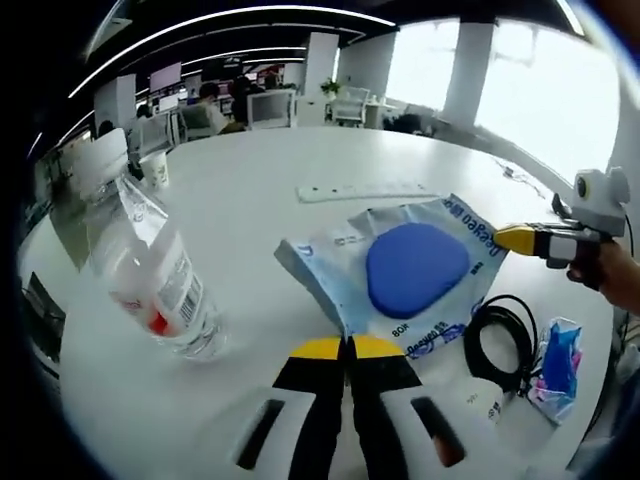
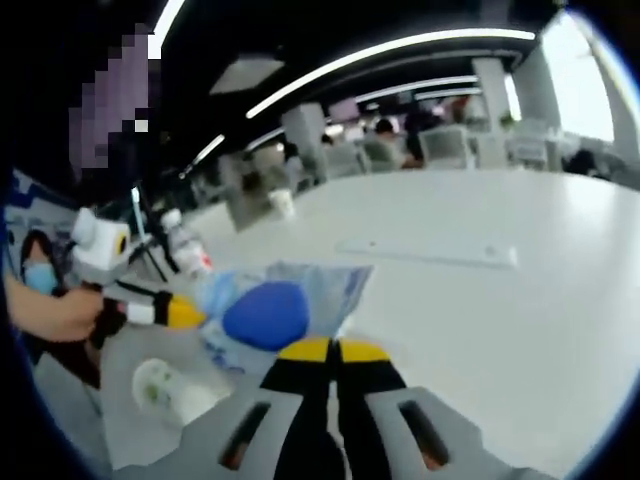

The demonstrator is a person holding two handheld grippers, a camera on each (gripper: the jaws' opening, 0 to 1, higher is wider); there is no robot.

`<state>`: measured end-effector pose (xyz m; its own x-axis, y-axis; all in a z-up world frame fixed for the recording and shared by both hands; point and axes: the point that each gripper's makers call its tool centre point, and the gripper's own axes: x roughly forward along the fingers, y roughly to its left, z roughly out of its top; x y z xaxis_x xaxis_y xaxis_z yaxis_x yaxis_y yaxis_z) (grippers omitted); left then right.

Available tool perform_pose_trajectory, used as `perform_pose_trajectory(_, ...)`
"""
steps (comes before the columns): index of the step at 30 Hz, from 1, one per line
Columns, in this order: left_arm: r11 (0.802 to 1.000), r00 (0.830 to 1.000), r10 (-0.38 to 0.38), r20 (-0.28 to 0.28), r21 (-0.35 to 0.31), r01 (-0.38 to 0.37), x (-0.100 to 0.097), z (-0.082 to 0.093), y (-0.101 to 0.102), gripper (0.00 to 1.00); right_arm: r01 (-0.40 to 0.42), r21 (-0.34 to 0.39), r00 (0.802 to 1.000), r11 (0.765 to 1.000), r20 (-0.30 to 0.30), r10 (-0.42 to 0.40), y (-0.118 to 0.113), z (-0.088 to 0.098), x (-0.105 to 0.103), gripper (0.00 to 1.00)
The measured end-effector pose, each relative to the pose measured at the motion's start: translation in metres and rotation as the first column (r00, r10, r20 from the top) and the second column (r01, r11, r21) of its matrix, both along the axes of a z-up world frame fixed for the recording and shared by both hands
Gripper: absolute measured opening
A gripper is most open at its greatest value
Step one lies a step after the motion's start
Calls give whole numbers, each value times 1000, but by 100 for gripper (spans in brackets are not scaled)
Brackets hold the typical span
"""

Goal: Arrange the tabletop items into an orderly group along one side of the table until the central work area is clear of visible clutter.

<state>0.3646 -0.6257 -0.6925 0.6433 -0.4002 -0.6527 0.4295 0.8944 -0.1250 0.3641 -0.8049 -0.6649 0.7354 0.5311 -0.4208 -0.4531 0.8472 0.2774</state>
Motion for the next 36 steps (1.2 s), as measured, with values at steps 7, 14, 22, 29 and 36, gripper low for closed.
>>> perform_pose_trajectory(7,999,999,-41,-4,15,42,5,-6,-16,0,35,1,999,999,7,-35,-14,1,-1,0)
perform_pose_trajectory(14,997,997,-75,-7,18,75,12,-12,-32,0,79,5,997,997,-4,-79,-30,-6,-3,0)
perform_pose_trajectory(22,992,992,-121,-18,32,122,14,-21,-48,0,115,3,993,993,-27,-115,-45,-20,-1,0)
perform_pose_trajectory(29,992,992,-118,-41,47,120,15,-31,-42,0,106,-8,993,994,-44,-106,-39,-32,4,0)
perform_pose_trajectory(36,991,992,-116,-49,56,118,13,-34,-37,0,101,-12,993,995,-63,-102,-36,-44,3,0)
